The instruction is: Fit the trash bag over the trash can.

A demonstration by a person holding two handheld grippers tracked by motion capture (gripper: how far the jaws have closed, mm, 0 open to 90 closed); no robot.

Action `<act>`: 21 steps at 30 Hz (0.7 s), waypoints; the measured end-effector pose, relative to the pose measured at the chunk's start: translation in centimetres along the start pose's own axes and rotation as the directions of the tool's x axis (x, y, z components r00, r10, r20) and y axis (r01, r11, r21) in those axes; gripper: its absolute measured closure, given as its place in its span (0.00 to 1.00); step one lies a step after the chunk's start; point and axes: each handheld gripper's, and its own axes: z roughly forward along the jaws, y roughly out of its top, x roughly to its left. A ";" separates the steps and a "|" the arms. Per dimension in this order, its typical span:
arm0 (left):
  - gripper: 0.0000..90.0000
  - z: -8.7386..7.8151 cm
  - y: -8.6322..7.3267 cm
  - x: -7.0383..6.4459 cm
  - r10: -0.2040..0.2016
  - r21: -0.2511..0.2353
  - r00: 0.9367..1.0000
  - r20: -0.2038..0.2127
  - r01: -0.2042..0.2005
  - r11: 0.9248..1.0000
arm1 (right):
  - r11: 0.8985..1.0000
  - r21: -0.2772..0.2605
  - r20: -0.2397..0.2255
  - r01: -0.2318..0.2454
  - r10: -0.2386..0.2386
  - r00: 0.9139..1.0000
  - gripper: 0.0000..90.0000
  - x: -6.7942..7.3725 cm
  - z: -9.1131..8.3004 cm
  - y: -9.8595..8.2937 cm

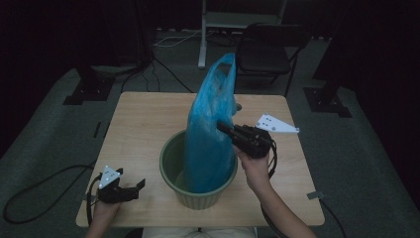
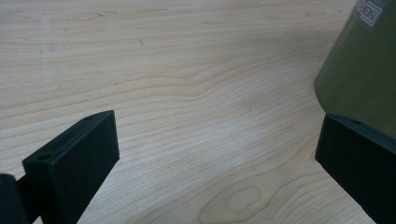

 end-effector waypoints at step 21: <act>0.00 -3.0 6.6 -2.5 0.028 0.009 0.996 0.085 -0.029 1.000 | 0.971 0.228 0.058 -0.079 0.067 0.996 0.99 -2.4 0.6 -1.2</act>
